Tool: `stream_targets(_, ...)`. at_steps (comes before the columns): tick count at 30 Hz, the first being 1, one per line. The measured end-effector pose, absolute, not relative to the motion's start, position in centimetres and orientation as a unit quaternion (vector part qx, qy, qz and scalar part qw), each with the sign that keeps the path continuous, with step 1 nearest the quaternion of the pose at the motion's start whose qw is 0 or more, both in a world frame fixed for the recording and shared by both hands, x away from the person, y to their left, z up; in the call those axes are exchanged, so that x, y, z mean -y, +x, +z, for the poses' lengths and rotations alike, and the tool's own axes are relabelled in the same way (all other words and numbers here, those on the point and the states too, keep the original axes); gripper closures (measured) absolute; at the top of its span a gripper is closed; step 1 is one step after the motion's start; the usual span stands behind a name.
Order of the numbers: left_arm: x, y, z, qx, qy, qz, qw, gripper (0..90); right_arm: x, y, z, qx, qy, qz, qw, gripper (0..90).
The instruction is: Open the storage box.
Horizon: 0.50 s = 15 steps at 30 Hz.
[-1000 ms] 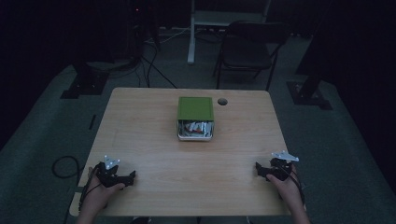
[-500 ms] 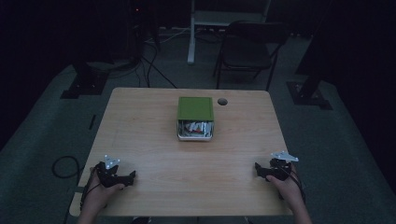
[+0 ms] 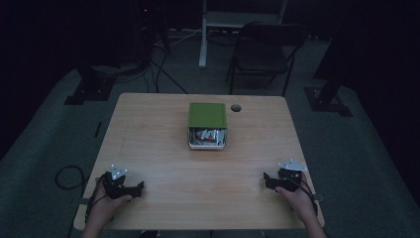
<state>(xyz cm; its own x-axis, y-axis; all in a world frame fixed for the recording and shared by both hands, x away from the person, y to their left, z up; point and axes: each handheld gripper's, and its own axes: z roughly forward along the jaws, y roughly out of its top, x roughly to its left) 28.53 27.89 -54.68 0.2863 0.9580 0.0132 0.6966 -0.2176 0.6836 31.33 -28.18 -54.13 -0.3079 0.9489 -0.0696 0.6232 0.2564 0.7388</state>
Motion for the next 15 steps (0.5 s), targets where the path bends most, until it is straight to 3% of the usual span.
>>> stream_targets(15, -27.9, 28.5, -54.7, -0.553, 0.748, 0.224, 0.291, 0.1, 24.4, 31.7, -53.1, -0.787, 0.447, 0.261, 0.336, 13.1)
